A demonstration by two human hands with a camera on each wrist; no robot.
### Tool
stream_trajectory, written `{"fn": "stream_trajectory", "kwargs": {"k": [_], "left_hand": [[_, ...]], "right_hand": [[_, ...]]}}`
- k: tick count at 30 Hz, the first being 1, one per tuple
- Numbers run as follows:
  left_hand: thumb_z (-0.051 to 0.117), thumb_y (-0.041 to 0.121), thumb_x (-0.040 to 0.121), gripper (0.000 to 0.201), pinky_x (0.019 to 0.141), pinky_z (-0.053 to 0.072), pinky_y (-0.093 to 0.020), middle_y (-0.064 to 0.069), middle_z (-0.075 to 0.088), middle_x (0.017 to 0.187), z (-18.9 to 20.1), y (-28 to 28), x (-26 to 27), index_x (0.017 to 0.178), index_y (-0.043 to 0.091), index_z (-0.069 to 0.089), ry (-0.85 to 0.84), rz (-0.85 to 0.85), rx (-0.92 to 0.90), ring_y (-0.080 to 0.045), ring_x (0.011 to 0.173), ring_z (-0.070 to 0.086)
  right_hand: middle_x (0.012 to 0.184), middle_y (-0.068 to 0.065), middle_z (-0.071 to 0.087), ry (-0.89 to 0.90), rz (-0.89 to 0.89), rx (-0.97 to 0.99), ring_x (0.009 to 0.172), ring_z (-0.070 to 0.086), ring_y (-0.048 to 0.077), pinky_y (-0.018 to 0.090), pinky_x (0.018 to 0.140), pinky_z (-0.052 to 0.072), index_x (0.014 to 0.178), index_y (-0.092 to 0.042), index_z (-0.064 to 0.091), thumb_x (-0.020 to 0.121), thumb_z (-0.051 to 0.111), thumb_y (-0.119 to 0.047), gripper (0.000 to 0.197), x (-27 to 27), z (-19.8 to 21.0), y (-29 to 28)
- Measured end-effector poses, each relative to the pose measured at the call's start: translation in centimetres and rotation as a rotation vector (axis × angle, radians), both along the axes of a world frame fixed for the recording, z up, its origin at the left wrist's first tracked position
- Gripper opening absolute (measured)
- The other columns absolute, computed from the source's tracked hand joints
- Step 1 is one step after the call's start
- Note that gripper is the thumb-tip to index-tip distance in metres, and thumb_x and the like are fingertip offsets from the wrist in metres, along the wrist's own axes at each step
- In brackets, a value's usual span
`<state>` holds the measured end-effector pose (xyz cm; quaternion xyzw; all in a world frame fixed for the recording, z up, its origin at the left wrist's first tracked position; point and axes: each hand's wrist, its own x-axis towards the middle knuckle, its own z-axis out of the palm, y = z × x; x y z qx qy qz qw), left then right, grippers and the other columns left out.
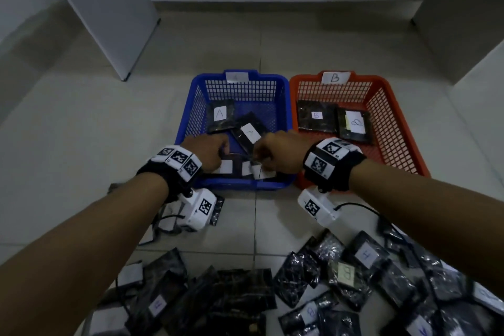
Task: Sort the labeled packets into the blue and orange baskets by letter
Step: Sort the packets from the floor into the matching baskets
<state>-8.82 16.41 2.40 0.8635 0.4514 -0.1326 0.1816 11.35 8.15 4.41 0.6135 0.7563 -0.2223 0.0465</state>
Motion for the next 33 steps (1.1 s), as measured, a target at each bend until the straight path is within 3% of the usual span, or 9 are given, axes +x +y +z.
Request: {"fn": "stream_trajectory", "kwargs": {"k": [3, 8, 13, 16, 19, 22, 26, 30, 33], "left_hand": [[0.061, 0.013, 0.086, 0.020, 0.082, 0.038, -0.029, 0.008, 0.059, 0.103, -0.4, 0.1, -0.1, 0.095, 0.031, 0.057, 0.085, -0.045, 0.010, -0.017, 0.092, 0.055], [0.058, 0.019, 0.092, 0.016, 0.094, 0.046, -0.032, 0.009, 0.061, 0.111, 0.9, -0.8, -1.7, 0.097, 0.032, 0.065, 0.042, -0.063, -0.027, -0.020, 0.106, 0.060], [0.057, 0.009, 0.090, 0.020, 0.084, 0.054, -0.035, -0.001, 0.065, 0.104, 3.0, -2.8, -4.7, 0.094, 0.026, 0.066, -0.281, 0.069, -0.004, -0.019, 0.087, 0.062], [0.060, 0.005, 0.085, 0.017, 0.081, 0.055, -0.036, 0.001, 0.067, 0.095, 3.3, -6.1, -6.4, 0.090, 0.021, 0.067, -0.547, 0.077, 0.096, -0.015, 0.085, 0.063], [0.063, 0.011, 0.087, 0.011, 0.075, 0.055, -0.031, 0.007, 0.068, 0.085, 2.9, -10.7, -7.5, 0.090, 0.022, 0.066, -0.651, 0.035, 0.053, -0.009, 0.079, 0.065], [0.066, 0.024, 0.085, 0.010, 0.073, 0.055, -0.031, 0.013, 0.066, 0.086, 1.3, -14.5, -8.5, 0.095, 0.026, 0.063, -0.489, -0.048, -0.142, -0.009, 0.079, 0.065], [0.071, 0.049, 0.080, 0.045, 0.076, 0.049, -0.030, 0.006, 0.062, 0.106, -1.3, -17.8, -10.4, 0.115, 0.031, 0.050, -0.001, -0.195, -0.254, -0.014, 0.090, 0.059], [0.070, 0.048, 0.081, 0.060, 0.074, 0.044, -0.028, 0.000, 0.062, 0.112, -2.9, -19.8, -11.7, 0.130, 0.030, 0.040, 0.019, -0.190, -0.236, -0.018, 0.093, 0.059], [0.072, 0.037, 0.081, 0.047, 0.075, 0.051, -0.029, 0.002, 0.065, 0.107, -2.1, -19.6, -11.5, 0.121, 0.031, 0.049, -0.081, -0.096, -0.261, -0.015, 0.089, 0.062]], "right_hand": [[0.123, -0.004, 0.064, -0.093, 0.020, 0.063, 0.116, 0.057, 0.020, 0.040, 0.102, 0.034, 0.120, -0.028, 0.065, 0.091, 0.067, -0.027, 0.029, -0.3, -0.8, -0.1], [0.125, -0.002, 0.062, -0.063, 0.013, 0.068, 0.117, 0.057, 0.021, 0.043, 0.102, 0.036, 0.118, -0.027, 0.066, 0.091, 0.066, -0.027, 0.027, -0.7, -0.2, -0.6], [0.117, 0.002, 0.062, 0.127, -0.001, 0.269, 0.106, 0.060, 0.023, 0.045, 0.094, 0.047, 0.111, -0.019, 0.068, 0.093, 0.063, -0.022, 0.020, -1.2, 1.8, -2.8], [0.107, 0.001, 0.067, 0.248, 0.068, 0.397, 0.095, 0.062, 0.020, 0.036, 0.084, 0.050, 0.106, -0.017, 0.070, 0.089, 0.064, -0.017, 0.017, -2.9, 2.0, -6.0], [0.094, -0.006, 0.070, 0.113, 0.260, 0.352, 0.084, 0.064, 0.016, 0.037, 0.079, 0.051, 0.098, -0.023, 0.069, 0.089, 0.059, -0.025, 0.014, -4.9, 1.5, -9.3], [0.106, -0.009, 0.071, 0.061, 0.270, 0.131, 0.093, 0.066, 0.015, 0.035, 0.084, 0.052, 0.113, -0.026, 0.067, 0.094, 0.058, -0.038, 0.025, -6.3, 0.5, -11.9], [0.127, -0.002, 0.062, -0.062, 0.211, -0.229, 0.111, 0.061, 0.022, 0.039, 0.094, 0.051, 0.133, -0.024, 0.054, 0.091, 0.060, -0.052, 0.050, -7.7, -1.5, -15.4], [0.109, 0.002, 0.070, -0.048, 0.130, -0.322, 0.090, 0.065, 0.023, 0.038, 0.082, 0.056, 0.108, -0.020, 0.064, 0.084, 0.070, -0.038, 0.030, -7.6, -2.5, -17.0], [0.097, 0.004, 0.075, 0.061, 0.037, -0.380, 0.084, 0.069, 0.021, 0.034, 0.076, 0.058, 0.099, -0.014, 0.073, 0.081, 0.076, -0.024, 0.020, -7.4, -2.4, -17.5]]}}
